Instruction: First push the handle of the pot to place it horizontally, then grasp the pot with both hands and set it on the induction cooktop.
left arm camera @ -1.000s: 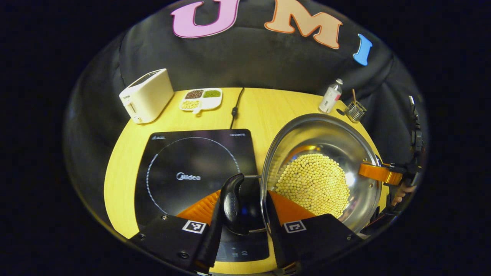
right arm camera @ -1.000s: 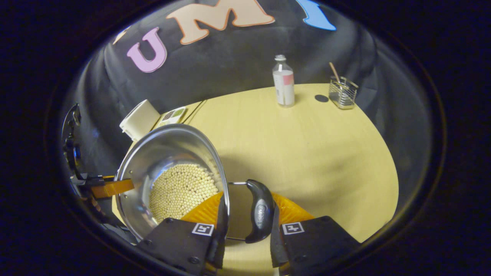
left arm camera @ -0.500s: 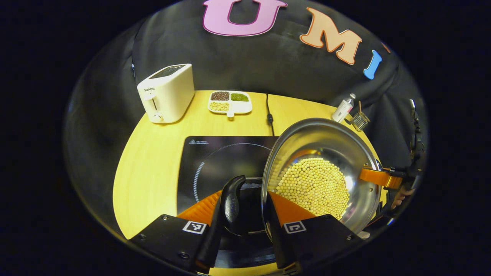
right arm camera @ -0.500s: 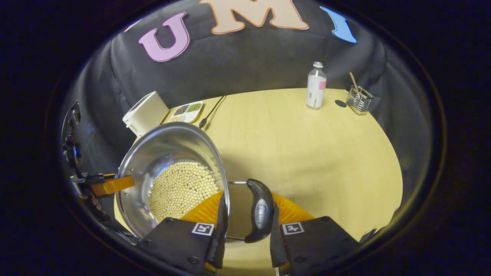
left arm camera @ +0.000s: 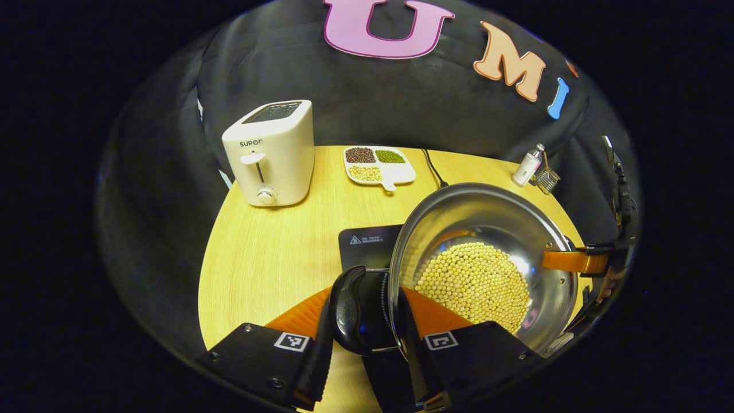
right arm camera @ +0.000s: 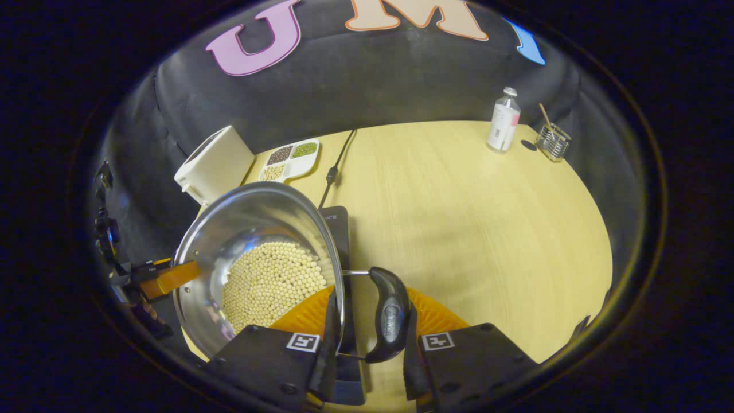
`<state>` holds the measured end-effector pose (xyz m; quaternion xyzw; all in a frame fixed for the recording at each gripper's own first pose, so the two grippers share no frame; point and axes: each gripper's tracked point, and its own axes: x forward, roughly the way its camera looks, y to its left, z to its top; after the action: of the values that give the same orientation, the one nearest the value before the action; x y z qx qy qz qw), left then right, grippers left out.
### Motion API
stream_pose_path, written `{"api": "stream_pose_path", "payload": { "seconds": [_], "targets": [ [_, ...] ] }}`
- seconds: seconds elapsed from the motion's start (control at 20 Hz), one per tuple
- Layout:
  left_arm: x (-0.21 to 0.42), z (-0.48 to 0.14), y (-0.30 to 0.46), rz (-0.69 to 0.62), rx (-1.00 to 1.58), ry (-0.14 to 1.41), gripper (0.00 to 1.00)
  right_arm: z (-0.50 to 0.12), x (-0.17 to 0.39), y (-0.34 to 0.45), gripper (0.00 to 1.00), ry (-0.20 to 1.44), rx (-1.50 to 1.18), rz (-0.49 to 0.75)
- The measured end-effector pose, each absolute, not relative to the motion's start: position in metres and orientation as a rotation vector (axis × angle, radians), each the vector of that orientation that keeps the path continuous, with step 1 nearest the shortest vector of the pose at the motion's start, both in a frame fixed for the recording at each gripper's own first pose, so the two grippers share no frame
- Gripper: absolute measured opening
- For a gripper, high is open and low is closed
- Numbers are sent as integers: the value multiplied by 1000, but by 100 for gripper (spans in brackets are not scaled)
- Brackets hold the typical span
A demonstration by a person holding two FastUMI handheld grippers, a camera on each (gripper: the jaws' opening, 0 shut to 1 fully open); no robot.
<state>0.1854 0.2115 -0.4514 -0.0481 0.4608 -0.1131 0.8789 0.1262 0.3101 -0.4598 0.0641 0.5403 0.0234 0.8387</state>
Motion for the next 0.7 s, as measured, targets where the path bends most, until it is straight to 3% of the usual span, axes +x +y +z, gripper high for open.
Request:
{"api": "stream_pose_path", "payload": {
  "seconds": [0.25,0.3,0.35,0.4,0.5,0.6,0.7],
  "targets": [
    [188,-451,211,-247,-126,923,59,-467,124,312,46,1149,145,54],
    [189,-451,211,-247,-119,922,59,-469,122,312,50,1157,158,48],
    [189,-451,211,-247,-107,924,58,-469,120,313,46,1159,162,46],
    [189,-450,212,-244,-103,926,60,-469,122,313,50,1157,163,47],
    [186,-450,213,-232,-107,935,60,-468,120,313,46,1157,168,48],
    [181,-449,214,-220,-101,947,60,-474,118,313,54,1170,177,53],
    [178,-447,215,-212,-88,956,64,-474,119,312,53,1174,173,51]
  ]
}}
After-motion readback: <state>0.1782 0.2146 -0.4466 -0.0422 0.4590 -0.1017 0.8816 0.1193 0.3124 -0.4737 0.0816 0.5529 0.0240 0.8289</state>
